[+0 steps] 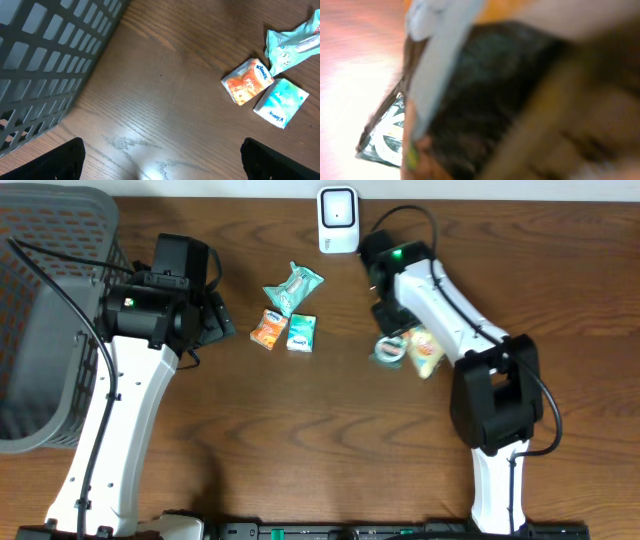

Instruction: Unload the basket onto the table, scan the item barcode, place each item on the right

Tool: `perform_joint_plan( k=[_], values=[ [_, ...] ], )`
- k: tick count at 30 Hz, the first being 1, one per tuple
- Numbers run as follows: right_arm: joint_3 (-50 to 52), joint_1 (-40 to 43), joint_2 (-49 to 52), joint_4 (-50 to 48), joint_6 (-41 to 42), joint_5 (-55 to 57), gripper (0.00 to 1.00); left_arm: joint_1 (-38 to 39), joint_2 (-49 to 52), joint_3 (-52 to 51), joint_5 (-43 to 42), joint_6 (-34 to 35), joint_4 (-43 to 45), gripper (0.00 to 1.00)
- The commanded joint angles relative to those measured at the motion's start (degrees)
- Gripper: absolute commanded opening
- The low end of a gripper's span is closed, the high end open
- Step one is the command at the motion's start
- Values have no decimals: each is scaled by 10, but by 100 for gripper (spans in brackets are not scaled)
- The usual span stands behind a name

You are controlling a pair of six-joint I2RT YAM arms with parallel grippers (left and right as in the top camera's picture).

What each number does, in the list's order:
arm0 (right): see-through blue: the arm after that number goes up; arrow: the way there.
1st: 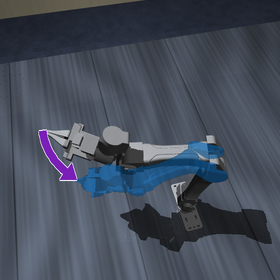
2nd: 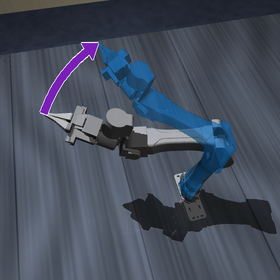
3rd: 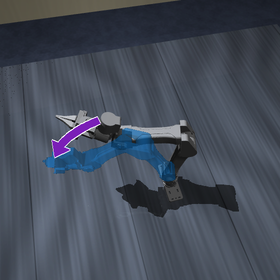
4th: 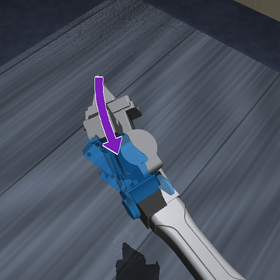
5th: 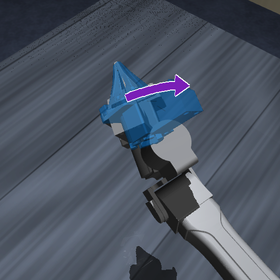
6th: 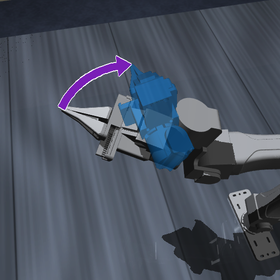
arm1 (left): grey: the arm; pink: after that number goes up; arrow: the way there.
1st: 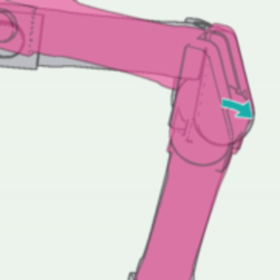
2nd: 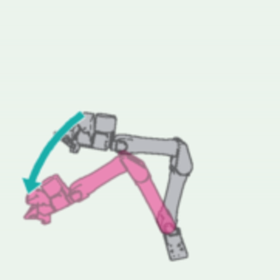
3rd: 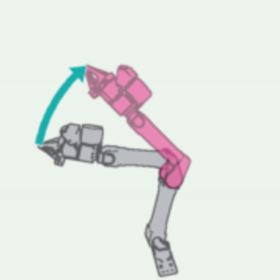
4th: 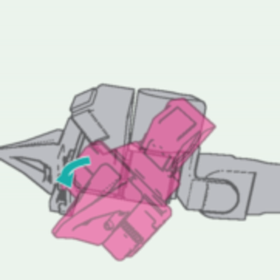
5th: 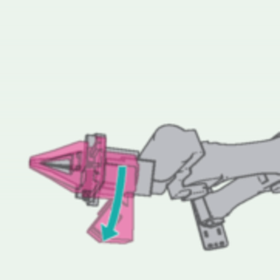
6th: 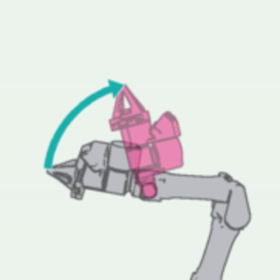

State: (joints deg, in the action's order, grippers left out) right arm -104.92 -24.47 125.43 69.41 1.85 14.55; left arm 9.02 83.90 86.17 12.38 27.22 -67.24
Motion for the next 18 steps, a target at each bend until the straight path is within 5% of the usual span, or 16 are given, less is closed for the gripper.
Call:
perform_joint_plan(
  k=[1,8,15,18],
  values=[
    [-5,-27,-8,-7,-1,-167,1,-2,3,-1,7,5,-2,98],
    [-36,-28,-10,-40,35,-127,1,-2,3,-1,7,5,-2,98],
    [-114,-17,-11,46,71,228,1,-2,3,-1,8,5,-2,98],
    [-88,-17,-10,31,106,271,1,-2,3,-1,7,5,-2,97]
  ],
)
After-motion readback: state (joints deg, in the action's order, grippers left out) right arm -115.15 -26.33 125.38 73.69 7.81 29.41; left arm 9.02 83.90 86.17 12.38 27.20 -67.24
